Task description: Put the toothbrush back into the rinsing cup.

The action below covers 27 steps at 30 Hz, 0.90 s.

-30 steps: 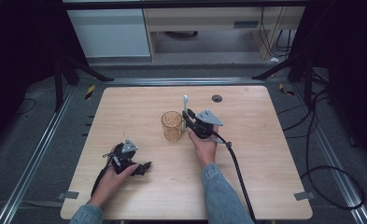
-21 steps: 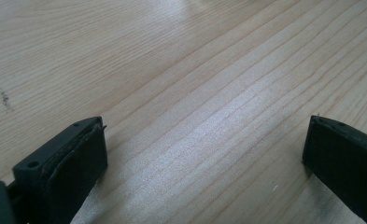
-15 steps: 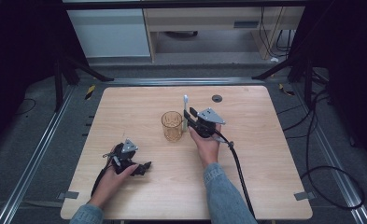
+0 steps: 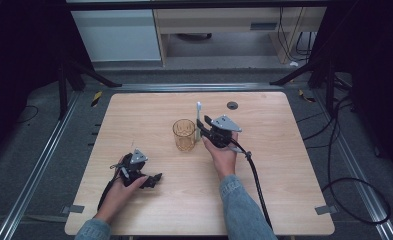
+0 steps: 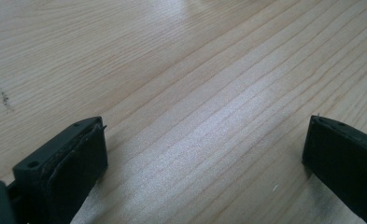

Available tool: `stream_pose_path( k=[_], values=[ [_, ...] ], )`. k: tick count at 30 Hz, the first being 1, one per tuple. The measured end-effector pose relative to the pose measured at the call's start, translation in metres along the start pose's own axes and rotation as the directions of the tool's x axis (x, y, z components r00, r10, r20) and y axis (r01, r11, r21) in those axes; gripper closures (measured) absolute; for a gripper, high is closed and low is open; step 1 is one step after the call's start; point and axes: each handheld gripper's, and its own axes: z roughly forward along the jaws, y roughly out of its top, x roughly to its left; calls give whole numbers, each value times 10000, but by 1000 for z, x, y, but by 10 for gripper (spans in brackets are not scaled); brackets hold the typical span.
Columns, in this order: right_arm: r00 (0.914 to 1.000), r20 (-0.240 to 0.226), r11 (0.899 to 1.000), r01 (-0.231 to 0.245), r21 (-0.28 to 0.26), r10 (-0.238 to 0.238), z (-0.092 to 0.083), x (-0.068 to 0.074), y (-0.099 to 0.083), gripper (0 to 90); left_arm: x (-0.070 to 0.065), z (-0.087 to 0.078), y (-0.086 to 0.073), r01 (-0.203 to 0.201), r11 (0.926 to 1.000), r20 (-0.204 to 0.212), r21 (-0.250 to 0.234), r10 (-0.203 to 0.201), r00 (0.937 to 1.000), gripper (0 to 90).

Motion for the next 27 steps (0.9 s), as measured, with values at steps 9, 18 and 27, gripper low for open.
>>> stream_pose_path(
  k=[9, 18, 27],
  values=[
    [9999, 28, 9992, 140, 378, -142, -5, 2, 6, 562, 0, 0, 0, 5, 10000, -1, -6, -5, 10000, 0],
    [9997, 19, 9950, 243, 968, -246, -11, 4, 13, 450, 0, 0, 0, 1, 10000, 0, 5, -1, 10000, 0],
    [9999, -134, 9874, -14, 1581, 36, -20, 1, 21, 346, 0, 0, 0, 6, 10000, -2, 0, -6, 10000, 0]
  ],
)
